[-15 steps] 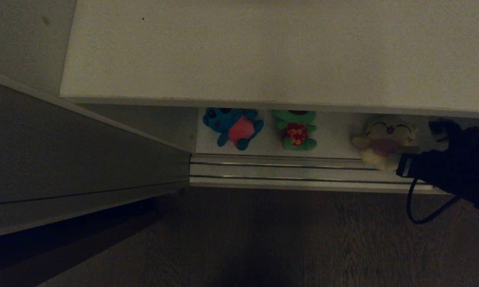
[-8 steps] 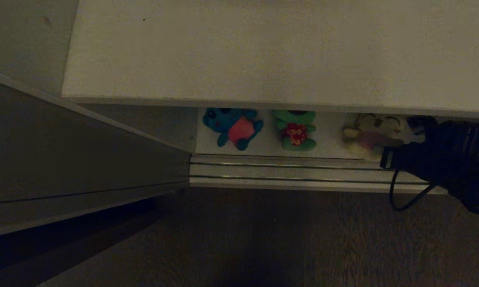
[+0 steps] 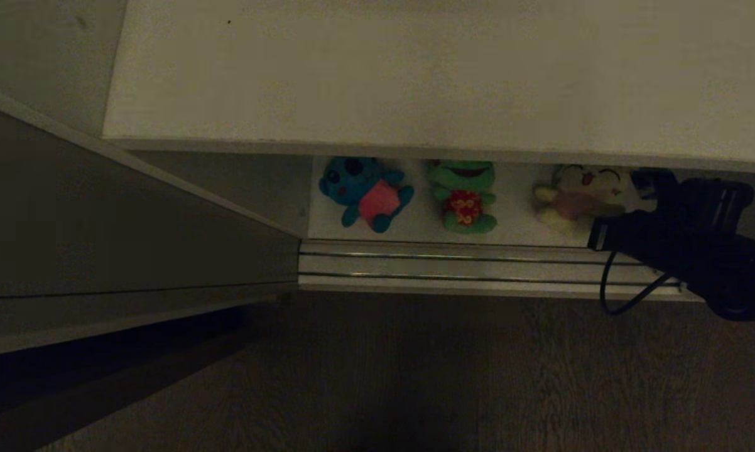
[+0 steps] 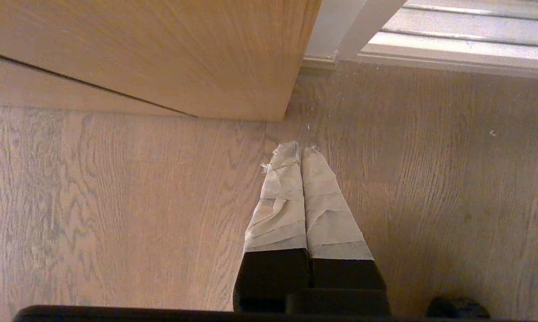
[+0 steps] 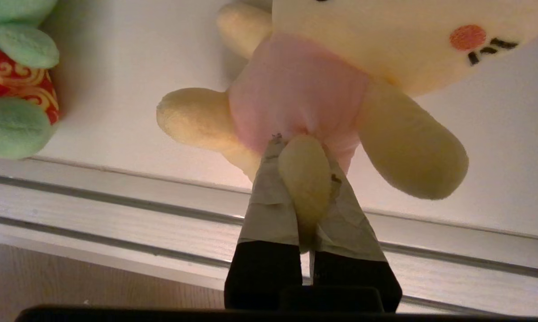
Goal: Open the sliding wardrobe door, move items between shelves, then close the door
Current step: Place the pink doll on the lower shelf
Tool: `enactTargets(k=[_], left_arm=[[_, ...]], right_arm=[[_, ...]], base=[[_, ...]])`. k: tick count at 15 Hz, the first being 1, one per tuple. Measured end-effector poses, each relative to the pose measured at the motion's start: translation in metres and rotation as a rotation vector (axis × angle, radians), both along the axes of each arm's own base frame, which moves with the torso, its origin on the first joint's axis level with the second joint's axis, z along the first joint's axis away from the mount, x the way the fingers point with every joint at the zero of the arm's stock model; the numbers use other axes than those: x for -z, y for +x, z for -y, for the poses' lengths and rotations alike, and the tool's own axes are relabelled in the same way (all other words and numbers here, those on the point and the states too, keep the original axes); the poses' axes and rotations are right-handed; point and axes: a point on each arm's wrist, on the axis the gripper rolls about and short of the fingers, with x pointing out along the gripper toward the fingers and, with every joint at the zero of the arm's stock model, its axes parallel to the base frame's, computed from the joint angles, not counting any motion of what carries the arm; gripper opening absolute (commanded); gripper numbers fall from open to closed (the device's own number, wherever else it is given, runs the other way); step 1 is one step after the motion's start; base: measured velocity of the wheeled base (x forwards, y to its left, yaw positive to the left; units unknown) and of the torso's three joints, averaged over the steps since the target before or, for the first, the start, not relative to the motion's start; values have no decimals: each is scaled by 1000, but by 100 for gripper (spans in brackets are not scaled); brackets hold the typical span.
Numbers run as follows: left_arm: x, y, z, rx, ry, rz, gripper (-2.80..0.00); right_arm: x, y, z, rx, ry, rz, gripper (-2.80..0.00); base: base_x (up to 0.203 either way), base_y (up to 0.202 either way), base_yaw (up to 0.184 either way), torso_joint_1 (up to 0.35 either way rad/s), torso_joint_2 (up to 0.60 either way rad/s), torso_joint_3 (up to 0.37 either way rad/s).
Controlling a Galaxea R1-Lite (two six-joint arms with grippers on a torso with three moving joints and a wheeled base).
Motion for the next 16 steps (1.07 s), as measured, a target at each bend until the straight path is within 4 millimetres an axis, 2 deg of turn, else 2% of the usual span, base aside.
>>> enactTargets(k=[8, 9, 16], left_arm=[[0, 0, 0, 0, 0, 0, -280], [0, 0, 0, 0, -1, 0, -280], [0, 0, 0, 1, 0, 0, -280]], right_arm=[[3, -6, 2, 9, 0, 9, -280], [2, -7, 3, 10, 0, 12, 0], [-6, -20, 3, 7, 2, 33, 0]], base=[[0, 0, 0, 0, 0, 0], [0, 0, 0, 0, 0, 0], [0, 0, 0, 0, 0, 0]])
